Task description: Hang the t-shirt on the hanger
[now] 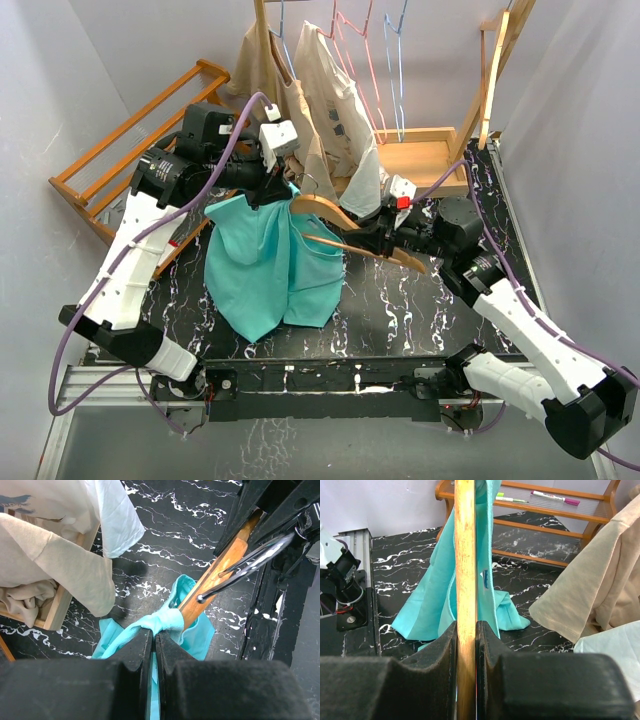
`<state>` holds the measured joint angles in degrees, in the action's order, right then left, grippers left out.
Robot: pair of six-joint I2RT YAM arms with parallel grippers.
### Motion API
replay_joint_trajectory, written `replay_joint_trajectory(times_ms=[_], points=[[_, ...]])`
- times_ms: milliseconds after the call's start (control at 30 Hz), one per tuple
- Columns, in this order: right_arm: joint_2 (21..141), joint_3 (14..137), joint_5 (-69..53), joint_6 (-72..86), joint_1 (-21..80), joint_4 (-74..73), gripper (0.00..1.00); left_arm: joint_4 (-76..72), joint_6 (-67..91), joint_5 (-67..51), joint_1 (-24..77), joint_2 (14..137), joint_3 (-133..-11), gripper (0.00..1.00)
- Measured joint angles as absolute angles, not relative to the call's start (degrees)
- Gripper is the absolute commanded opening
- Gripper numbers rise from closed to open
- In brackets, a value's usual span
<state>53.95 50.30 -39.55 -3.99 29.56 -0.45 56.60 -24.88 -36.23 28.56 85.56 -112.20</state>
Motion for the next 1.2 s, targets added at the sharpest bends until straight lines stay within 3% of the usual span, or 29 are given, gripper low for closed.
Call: replay_joint_trajectory(times_ms=[1200], points=[[55.35,48.95,-38.04,-2.94,28.86,2.96,0.08,52.42,-22.72,-35.75,28.77,84.42,-106.78,0.04]])
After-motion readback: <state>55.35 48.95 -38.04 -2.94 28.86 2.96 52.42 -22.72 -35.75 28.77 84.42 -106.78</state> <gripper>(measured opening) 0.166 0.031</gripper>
